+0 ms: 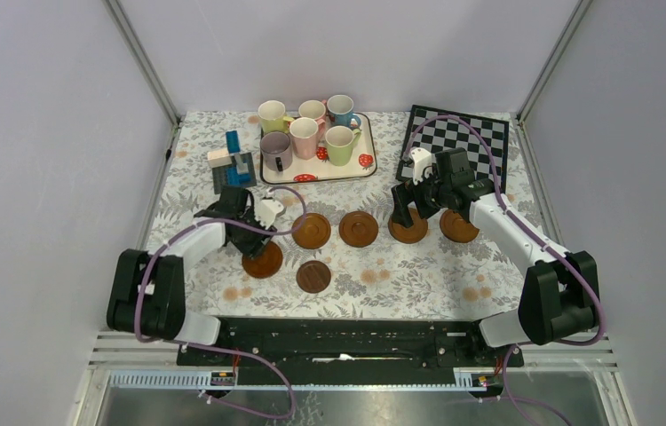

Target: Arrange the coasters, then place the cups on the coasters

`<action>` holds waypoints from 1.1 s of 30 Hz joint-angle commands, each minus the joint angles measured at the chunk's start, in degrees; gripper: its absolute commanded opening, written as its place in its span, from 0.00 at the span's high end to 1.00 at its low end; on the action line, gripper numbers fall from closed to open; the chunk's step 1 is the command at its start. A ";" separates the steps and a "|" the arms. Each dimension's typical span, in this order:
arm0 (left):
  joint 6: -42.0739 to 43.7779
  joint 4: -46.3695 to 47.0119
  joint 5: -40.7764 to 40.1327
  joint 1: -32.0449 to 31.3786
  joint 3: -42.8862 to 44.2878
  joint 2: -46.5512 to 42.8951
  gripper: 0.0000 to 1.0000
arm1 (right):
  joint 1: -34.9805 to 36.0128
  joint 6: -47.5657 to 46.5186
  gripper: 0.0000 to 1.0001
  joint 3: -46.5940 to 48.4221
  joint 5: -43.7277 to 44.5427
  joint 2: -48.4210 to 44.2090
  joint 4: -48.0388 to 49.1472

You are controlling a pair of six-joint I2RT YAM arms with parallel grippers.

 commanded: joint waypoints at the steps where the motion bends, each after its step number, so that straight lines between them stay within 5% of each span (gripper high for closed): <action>1: -1.38 7.87 -7.27 0.92 4.38 6.01 0.52 | -0.27 -0.70 0.01 0.98 0.89 -0.43 0.07; 33: -4.55 9.73 -6.88 1.04 14.30 14.93 0.50 | -0.27 -0.53 0.01 1.38 0.28 0.58 -0.27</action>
